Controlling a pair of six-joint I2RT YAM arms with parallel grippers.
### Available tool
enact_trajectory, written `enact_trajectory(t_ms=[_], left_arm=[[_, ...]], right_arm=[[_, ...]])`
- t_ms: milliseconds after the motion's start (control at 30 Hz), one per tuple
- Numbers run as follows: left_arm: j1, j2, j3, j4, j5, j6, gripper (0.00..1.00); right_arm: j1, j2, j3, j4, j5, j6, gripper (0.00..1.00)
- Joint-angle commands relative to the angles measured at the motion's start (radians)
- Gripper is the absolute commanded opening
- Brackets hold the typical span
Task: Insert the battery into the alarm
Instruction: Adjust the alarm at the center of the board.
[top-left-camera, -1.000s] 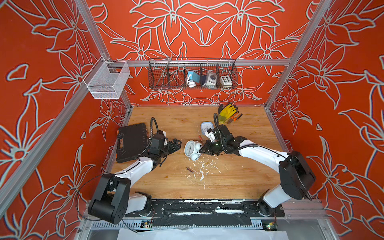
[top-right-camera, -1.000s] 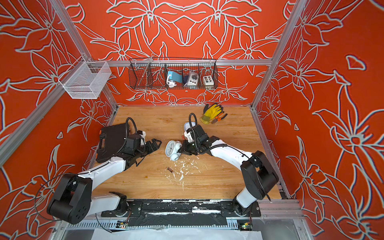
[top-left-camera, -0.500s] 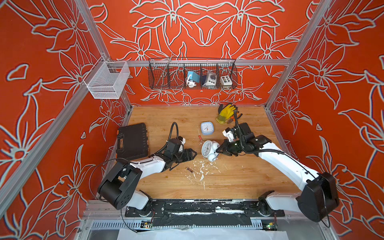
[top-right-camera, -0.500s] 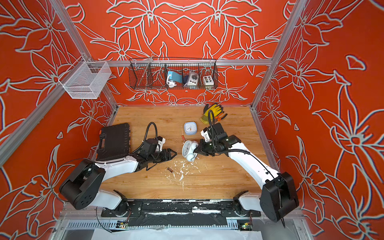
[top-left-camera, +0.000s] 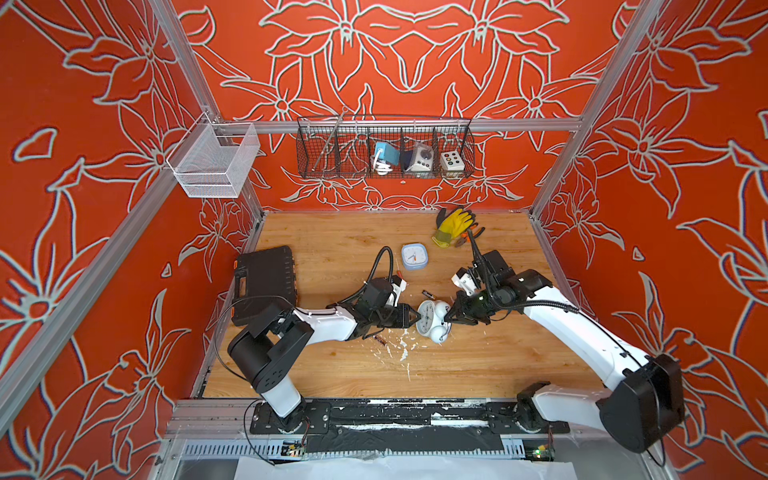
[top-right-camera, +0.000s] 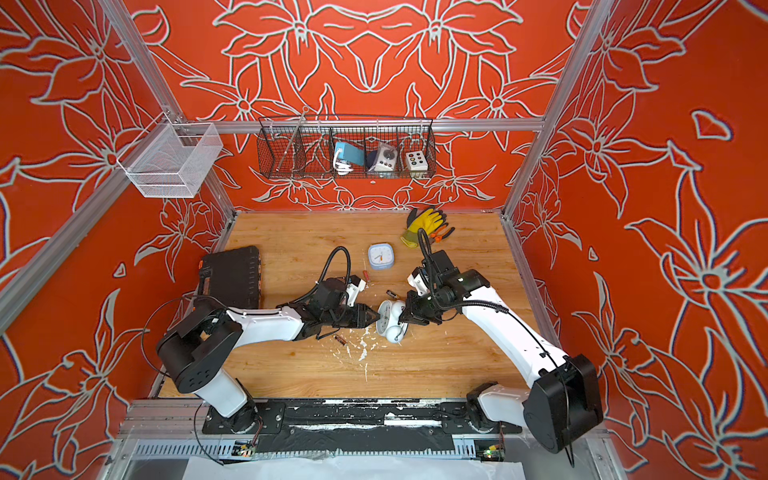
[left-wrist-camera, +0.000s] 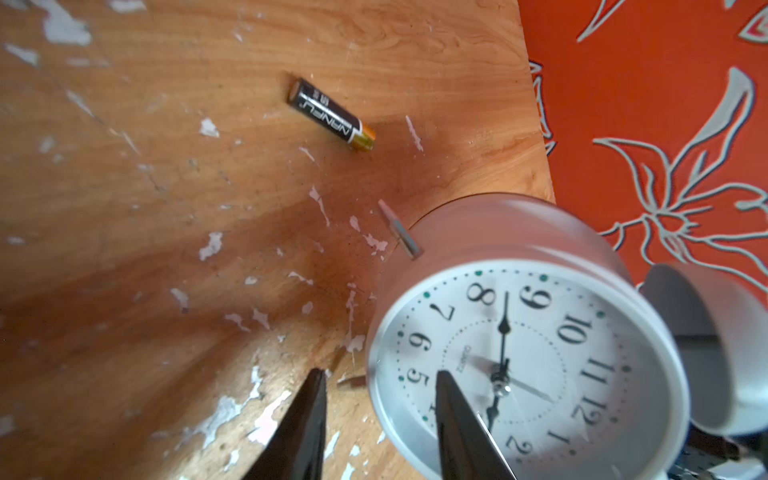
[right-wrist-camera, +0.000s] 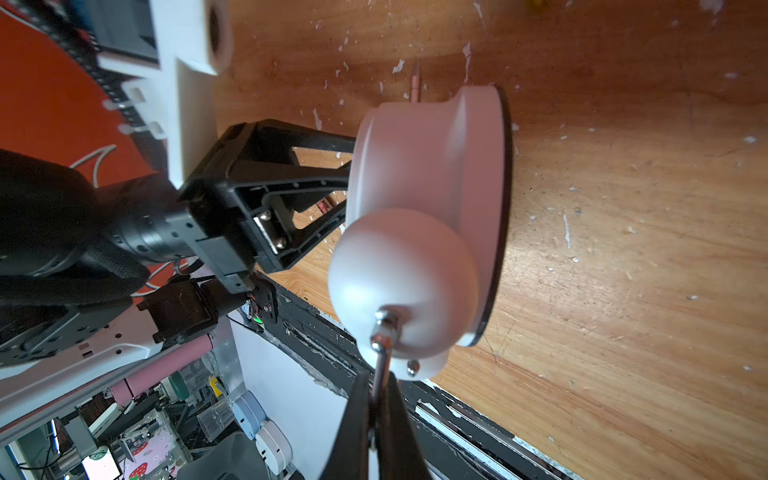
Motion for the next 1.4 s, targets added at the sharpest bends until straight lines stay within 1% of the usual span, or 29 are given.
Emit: enact_trajectory(t_ms=[0, 67, 300, 433, 600, 733, 833, 900, 967, 1167, 1367], left_arm=[[-0.011, 0.032, 0.009, 0.032, 0.034, -0.009, 0.26], [-0.017, 0.048, 0.018, 0.033, 0.038, -0.011, 0.23], [-0.037, 0.099, 0.055, 0.043, 0.062, -0.011, 0.23], [-0.05, 0.12, 0.077, 0.041, 0.068, -0.011, 0.24], [-0.064, 0.141, 0.102, 0.041, 0.078, -0.012, 0.26], [-0.075, 0.154, 0.136, 0.038, 0.085, -0.009, 0.27], [-0.075, 0.162, 0.155, 0.03, 0.089, -0.005, 0.27], [-0.076, 0.163, 0.157, 0.036, 0.095, -0.006, 0.28], [-0.077, 0.161, 0.155, 0.039, 0.101, -0.008, 0.28], [-0.077, 0.136, 0.13, 0.009, 0.083, 0.014, 0.31], [-0.053, 0.026, -0.023, -0.007, 0.025, 0.016, 0.33]], right_arm=[[-0.007, -0.021, 0.041, 0.037, -0.037, 0.007, 0.0], [-0.008, -0.017, 0.041, 0.055, -0.055, 0.018, 0.0], [-0.007, 0.011, 0.02, 0.133, -0.092, 0.051, 0.01], [-0.007, 0.025, 0.001, 0.173, -0.082, 0.054, 0.03], [-0.007, 0.05, -0.007, 0.228, -0.081, 0.077, 0.03], [-0.008, 0.074, 0.011, 0.231, -0.067, 0.069, 0.05], [-0.006, 0.091, 0.011, 0.242, -0.069, 0.076, 0.04], [-0.006, 0.093, 0.007, 0.249, -0.065, 0.084, 0.01], [-0.006, 0.092, 0.006, 0.25, -0.05, 0.085, 0.0], [-0.006, 0.122, 0.002, 0.22, 0.006, 0.074, 0.0], [-0.004, 0.141, 0.014, 0.218, 0.066, 0.078, 0.0]])
